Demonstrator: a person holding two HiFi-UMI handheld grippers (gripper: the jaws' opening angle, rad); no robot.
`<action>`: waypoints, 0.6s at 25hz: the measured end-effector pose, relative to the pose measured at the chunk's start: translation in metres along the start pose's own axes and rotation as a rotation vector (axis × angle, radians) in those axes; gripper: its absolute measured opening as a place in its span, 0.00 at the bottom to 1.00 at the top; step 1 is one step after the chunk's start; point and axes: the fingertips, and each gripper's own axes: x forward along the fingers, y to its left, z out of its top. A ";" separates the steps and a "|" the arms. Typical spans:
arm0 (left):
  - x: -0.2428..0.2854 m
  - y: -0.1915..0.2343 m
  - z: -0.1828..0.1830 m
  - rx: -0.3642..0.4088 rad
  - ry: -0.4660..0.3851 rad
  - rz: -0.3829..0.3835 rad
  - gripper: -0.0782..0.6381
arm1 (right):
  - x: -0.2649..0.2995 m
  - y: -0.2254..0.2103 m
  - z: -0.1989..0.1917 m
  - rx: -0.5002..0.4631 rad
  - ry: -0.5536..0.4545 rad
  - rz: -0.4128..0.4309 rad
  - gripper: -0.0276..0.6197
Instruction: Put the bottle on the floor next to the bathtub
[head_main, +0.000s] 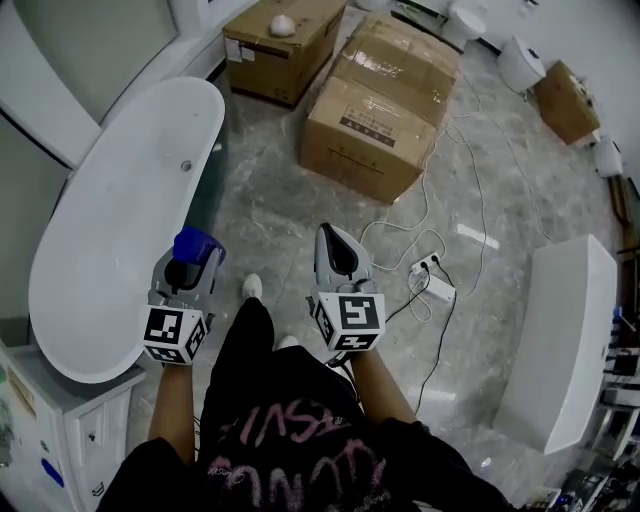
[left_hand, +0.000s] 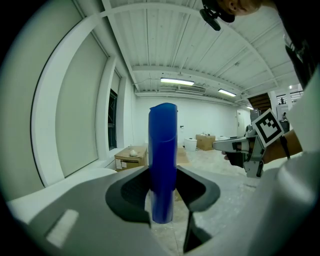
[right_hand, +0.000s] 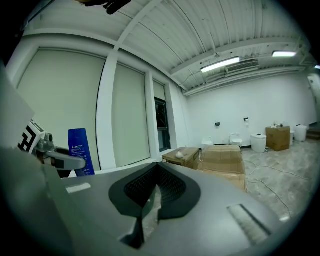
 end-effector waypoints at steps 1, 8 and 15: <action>0.007 0.004 -0.001 -0.003 0.001 0.003 0.34 | 0.007 -0.001 -0.001 0.003 0.001 -0.001 0.08; 0.051 0.031 -0.019 -0.010 0.026 -0.003 0.34 | 0.056 -0.009 -0.026 0.010 0.034 0.002 0.08; 0.087 0.049 -0.051 -0.026 0.049 -0.015 0.34 | 0.093 -0.017 -0.068 0.040 0.064 -0.009 0.08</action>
